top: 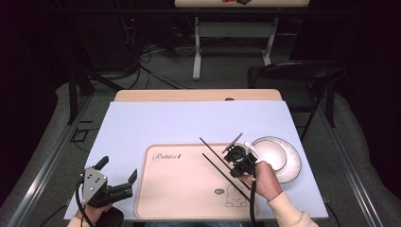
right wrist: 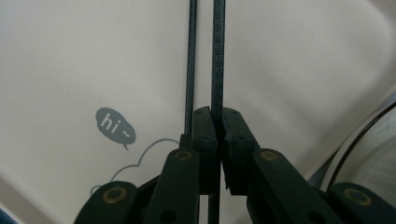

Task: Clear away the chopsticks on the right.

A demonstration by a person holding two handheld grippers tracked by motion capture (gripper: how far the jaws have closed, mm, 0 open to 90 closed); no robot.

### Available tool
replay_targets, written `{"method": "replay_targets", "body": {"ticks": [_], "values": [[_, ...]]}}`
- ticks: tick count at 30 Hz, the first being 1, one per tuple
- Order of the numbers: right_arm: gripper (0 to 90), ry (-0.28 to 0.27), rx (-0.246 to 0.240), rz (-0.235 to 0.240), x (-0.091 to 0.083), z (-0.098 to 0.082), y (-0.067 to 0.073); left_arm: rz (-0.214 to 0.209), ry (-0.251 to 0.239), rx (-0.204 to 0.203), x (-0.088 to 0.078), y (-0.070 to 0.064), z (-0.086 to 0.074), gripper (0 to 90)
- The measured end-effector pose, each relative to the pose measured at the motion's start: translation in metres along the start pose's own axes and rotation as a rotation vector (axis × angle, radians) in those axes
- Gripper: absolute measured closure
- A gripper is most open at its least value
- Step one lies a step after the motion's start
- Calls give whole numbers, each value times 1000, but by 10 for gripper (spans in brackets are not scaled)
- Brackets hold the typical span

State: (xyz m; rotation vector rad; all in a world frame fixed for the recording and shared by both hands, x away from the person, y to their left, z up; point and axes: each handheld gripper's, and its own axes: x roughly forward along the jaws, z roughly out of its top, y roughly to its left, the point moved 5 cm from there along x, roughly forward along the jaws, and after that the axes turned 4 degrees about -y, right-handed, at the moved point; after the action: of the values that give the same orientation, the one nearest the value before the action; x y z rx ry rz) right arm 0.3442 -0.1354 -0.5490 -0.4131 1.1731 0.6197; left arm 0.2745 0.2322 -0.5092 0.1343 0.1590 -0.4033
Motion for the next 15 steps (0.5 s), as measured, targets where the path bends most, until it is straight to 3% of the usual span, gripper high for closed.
{"method": "replay_targets", "body": {"ticks": [10, 11, 15], "values": [[852, 21, -11, 1, 5, -6, -1, 1, -3, 0, 0, 0, 0, 2], [852, 54, -30, 2, 11, -13, -3, 1, -3, 0, 0, 0, 0, 2], [852, 63, -18, 5, 17, -14, -1, 2, -1, -1, 0, 0, 0, 2]]}}
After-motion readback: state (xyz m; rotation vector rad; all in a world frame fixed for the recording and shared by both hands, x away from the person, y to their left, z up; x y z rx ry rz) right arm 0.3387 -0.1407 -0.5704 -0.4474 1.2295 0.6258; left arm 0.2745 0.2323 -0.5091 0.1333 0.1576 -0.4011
